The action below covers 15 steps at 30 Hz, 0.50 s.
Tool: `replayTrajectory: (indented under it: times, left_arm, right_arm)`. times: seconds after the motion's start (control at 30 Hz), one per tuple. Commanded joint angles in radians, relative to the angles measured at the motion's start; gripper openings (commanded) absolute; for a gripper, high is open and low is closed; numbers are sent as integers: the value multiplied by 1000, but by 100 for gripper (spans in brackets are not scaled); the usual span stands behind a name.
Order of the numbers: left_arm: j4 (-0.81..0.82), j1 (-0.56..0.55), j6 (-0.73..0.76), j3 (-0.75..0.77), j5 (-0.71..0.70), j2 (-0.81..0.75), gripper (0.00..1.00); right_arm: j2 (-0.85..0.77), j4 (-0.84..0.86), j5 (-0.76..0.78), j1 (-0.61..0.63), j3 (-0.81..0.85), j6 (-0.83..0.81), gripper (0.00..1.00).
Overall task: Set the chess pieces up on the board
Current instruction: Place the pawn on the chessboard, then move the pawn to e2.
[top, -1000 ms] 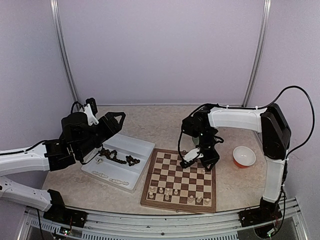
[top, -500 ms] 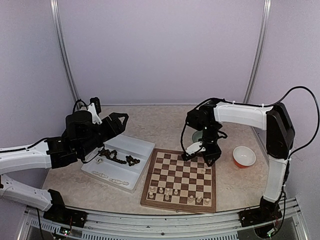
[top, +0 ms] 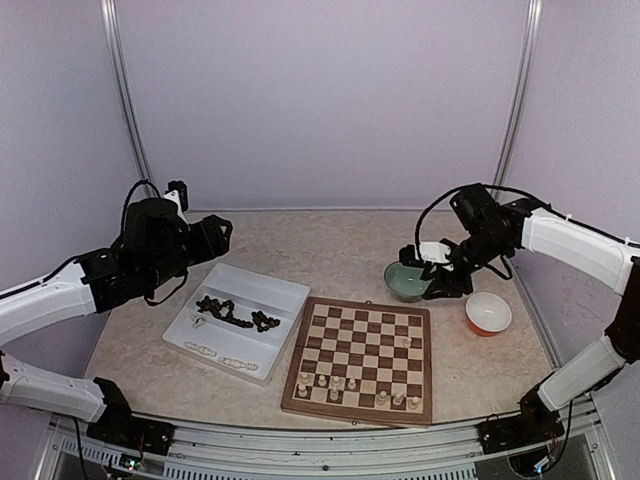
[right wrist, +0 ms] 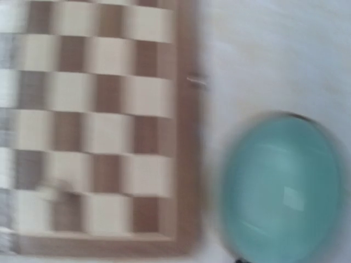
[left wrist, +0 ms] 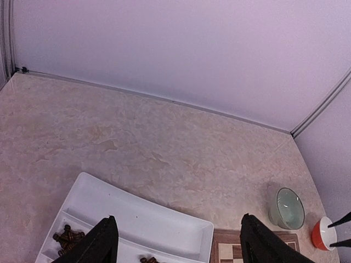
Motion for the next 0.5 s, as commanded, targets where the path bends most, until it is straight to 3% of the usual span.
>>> replayTrajectory:
  times: [0.0,0.17,0.47]
  left_arm:
    - [-57,21,17,75,28,8,76]
    - [-67,22,-7,91,72,55,76]
    - [-55,15,-36,89,100,88,76]
  right_arm:
    - [-35,173,-202,9,-198,-34,45]
    - [-4,193,-266,18,-259,-45,44]
    - [44,272,-186,73,-343,-67,43]
